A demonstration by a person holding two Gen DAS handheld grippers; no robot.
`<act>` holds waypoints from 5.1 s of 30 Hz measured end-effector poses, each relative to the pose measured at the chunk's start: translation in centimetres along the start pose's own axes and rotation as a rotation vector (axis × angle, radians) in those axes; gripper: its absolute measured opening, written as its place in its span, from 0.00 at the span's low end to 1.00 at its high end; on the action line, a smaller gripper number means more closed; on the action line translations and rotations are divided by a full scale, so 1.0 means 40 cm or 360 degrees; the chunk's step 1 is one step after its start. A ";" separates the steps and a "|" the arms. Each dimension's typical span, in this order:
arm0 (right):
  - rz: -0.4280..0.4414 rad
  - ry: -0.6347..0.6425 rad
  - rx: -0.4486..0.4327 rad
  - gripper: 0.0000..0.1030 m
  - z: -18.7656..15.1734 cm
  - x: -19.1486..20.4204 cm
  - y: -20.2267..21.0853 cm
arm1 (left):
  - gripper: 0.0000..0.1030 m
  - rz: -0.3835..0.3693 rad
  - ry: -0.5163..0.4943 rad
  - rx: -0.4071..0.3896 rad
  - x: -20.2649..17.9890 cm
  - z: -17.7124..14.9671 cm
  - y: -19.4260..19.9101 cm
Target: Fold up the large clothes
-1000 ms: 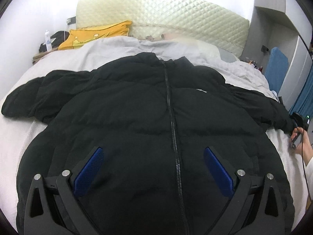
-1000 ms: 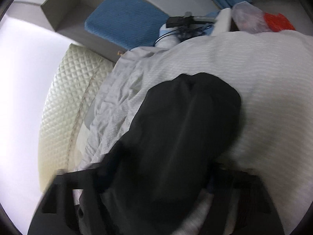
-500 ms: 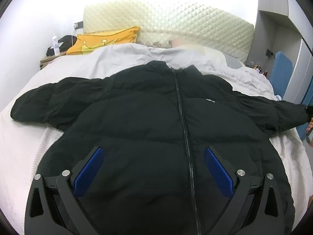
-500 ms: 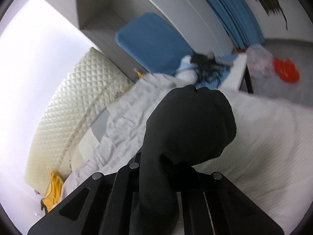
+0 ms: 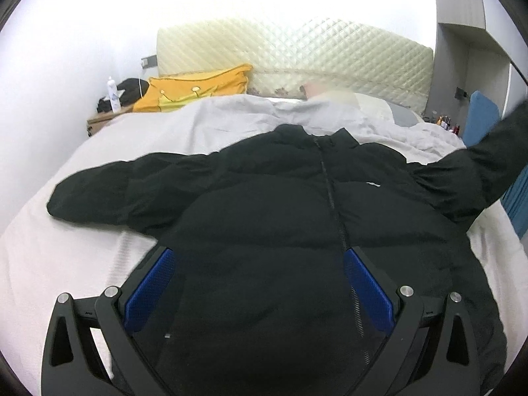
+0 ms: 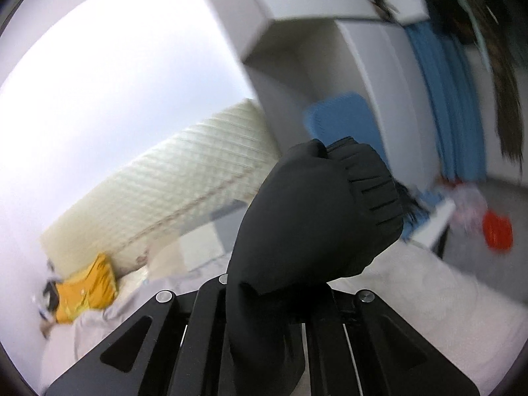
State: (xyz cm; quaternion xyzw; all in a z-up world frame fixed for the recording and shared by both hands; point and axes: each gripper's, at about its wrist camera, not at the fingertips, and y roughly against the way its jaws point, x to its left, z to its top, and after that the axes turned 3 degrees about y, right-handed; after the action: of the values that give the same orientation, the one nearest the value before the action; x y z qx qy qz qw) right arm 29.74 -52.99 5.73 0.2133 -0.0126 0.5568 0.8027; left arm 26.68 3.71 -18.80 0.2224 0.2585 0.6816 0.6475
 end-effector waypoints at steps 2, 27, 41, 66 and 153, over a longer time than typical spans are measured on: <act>0.0051 0.0090 -0.0023 0.05 0.014 0.084 0.023 | 0.99 0.0017 -0.0018 -0.0010 0.011 -0.004 0.006; 0.0896 0.0953 0.0453 0.11 -0.607 1.009 0.062 | 0.99 0.0088 0.0120 0.0000 0.243 -0.016 -0.016; 0.0972 0.1196 0.0792 0.16 -0.972 1.063 -0.018 | 0.99 0.0024 0.0192 0.0047 0.269 -0.033 -0.063; 0.0878 0.0840 0.0430 0.68 -0.606 0.752 0.158 | 0.99 -0.0112 0.0060 -0.0113 0.087 0.029 0.074; 0.0598 0.0464 0.0336 0.27 -0.625 0.268 0.658 | 0.99 -0.0290 -0.0042 -0.0201 -0.073 -0.101 0.366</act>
State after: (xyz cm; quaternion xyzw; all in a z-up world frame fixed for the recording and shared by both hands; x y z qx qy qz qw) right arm 4.70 -26.95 -5.59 0.2073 0.1218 0.7192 0.6519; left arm 13.05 0.13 -12.43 0.1656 0.2256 0.6318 0.7229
